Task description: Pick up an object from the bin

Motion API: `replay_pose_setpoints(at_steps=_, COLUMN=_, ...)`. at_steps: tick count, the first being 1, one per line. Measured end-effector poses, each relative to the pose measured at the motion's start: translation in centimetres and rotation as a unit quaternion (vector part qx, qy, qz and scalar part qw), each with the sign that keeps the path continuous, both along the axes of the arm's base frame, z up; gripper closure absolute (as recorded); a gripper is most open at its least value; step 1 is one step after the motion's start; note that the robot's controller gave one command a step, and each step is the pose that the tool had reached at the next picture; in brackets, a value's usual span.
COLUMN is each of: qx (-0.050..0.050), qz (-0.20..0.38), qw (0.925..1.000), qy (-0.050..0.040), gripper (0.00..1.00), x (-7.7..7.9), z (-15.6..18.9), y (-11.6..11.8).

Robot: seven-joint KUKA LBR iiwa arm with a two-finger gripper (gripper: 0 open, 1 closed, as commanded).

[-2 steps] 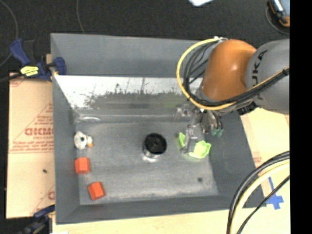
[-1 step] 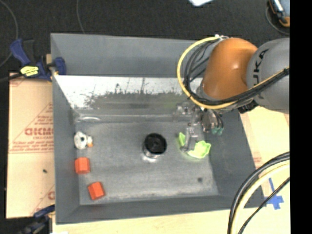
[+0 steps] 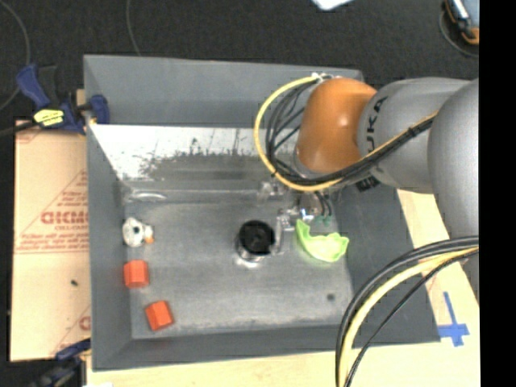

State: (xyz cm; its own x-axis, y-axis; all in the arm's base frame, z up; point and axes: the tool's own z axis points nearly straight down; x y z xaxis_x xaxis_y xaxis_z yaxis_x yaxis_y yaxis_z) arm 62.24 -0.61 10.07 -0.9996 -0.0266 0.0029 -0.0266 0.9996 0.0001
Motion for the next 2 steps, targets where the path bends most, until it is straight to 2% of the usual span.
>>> replay_pose_setpoints(at_steps=1, qx=-0.001, qz=0.062, qw=0.9981, qy=-0.0054, gripper=1.00, x=-4.01, z=-0.26, y=2.38)
replay_pose_setpoints(at_steps=2, qx=-0.001, qz=0.062, qw=0.9980, qy=-0.0054, gripper=1.00, x=-4.01, z=-0.26, y=2.37)
